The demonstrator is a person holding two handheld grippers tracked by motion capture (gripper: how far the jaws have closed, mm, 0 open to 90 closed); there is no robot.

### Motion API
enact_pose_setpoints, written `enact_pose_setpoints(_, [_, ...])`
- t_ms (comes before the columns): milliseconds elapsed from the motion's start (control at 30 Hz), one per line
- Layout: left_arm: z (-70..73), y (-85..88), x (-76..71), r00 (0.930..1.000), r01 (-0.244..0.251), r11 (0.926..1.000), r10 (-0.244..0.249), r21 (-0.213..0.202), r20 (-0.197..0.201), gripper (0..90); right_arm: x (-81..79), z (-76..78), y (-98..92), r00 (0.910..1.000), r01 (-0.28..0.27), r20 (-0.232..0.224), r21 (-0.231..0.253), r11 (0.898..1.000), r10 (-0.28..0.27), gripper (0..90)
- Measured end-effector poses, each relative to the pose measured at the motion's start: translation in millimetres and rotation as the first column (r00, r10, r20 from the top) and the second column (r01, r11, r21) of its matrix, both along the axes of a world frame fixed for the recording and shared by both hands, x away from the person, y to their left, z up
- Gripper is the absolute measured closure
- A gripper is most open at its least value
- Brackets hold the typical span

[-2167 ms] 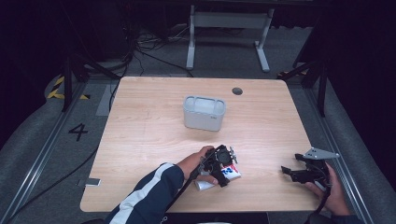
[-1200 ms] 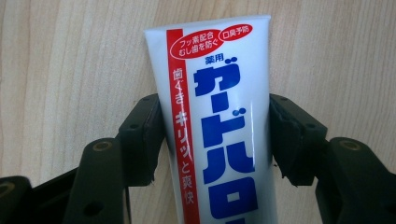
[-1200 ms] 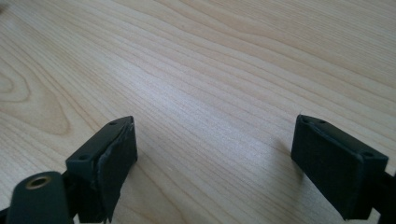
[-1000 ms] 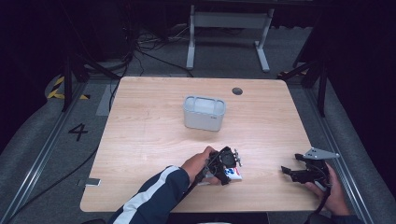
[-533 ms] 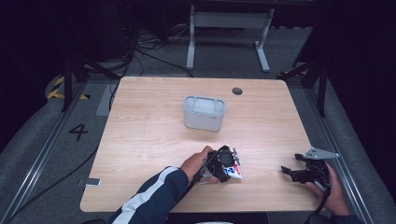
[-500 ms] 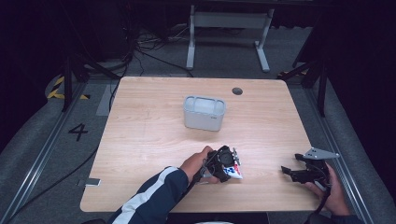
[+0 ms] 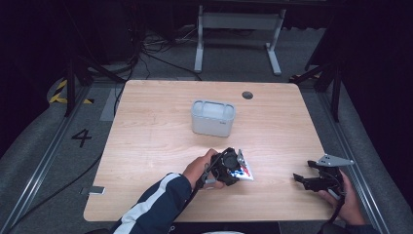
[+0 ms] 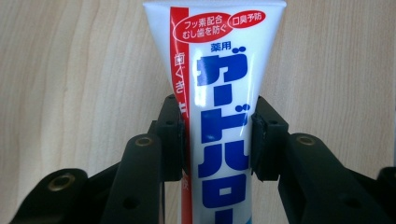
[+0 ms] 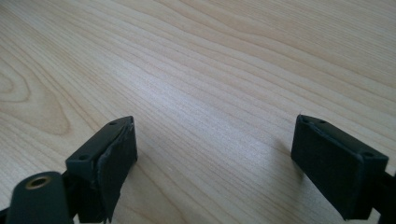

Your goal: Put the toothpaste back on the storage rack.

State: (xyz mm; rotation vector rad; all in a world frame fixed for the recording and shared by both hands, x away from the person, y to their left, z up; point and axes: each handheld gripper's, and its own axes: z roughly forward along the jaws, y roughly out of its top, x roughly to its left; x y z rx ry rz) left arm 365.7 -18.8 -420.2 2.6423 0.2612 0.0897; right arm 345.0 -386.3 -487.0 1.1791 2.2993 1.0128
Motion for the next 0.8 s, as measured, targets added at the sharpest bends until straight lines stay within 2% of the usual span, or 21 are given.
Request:
enact_pose_setpoints(133, [7.2, 10.0, 0.0, 0.9998, -0.013, 0.9995, 0.013, -0.029, 0.012, 64.1, 0.0, 0.0, 0.0, 1.0000, 0.000, 0.000, 0.000, 1.000, 0.000, 14.7])
enact_pose_setpoints(200, [12.1, 17.2, -0.1, 0.9993, -0.028, 0.9974, 0.030, -0.067, 0.021, 64.3, 0.0, 0.0, 0.0, 1.0000, 0.000, 0.000, 0.000, 1.000, 0.000, 14.7])
enact_pose_setpoints(367, [22.5, 33.8, -0.8, 0.9976, -0.046, 0.9912, 0.052, -0.124, 0.046, 64.7, 0.1, 0.0, 0.0, 1.0000, 0.000, 0.000, 0.000, 1.000, 0.000, 14.7])
enact_pose_setpoints(433, [25.8, 40.9, -0.8, 0.9960, -0.063, 0.9851, 0.073, -0.160, 0.053, 64.8, 0.0, 0.0, 0.0, 1.0000, 0.000, 0.000, 0.000, 1.000, 0.000, 14.7])
enact_pose_setpoints(600, [32.8, 55.0, 0.9, 0.9924, -0.087, 0.9724, 0.104, -0.217, 0.066, 64.9, 0.0, 0.0, 0.0, 1.0000, 0.000, 0.000, 0.000, 1.000, 0.000, 14.7])
enact_pose_setpoints(633, [33.6, 56.8, 0.9, 0.9910, -0.100, 0.9679, 0.118, -0.231, 0.064, 64.9, 0.0, 0.0, 0.0, 1.0000, 0.000, 0.000, 0.000, 1.000, 0.000, 14.7])
enact_pose_setpoints(700, [35.5, 59.8, 2.6, 0.9899, -0.101, 0.9642, 0.122, -0.245, 0.071, 64.9, 0.0, 0.0, 0.0, 1.0000, 0.000, 0.000, 0.000, 1.000, 0.000, 14.7])
enact_pose_setpoints(733, [36.1, 60.9, 2.7, 0.9888, -0.113, 0.9597, 0.134, -0.257, 0.065, 64.9, 0.0, 0.0, 0.0, 1.0000, 0.000, -0.001, 0.000, 1.000, 0.000, 14.7])
enact_pose_setpoints(800, [38.5, 63.4, 4.3, 0.9880, -0.117, 0.9570, 0.139, -0.265, 0.067, 65.0, 0.0, 0.0, 0.0, 1.0000, 0.000, 0.000, 0.000, 1.000, 0.000, 14.7])
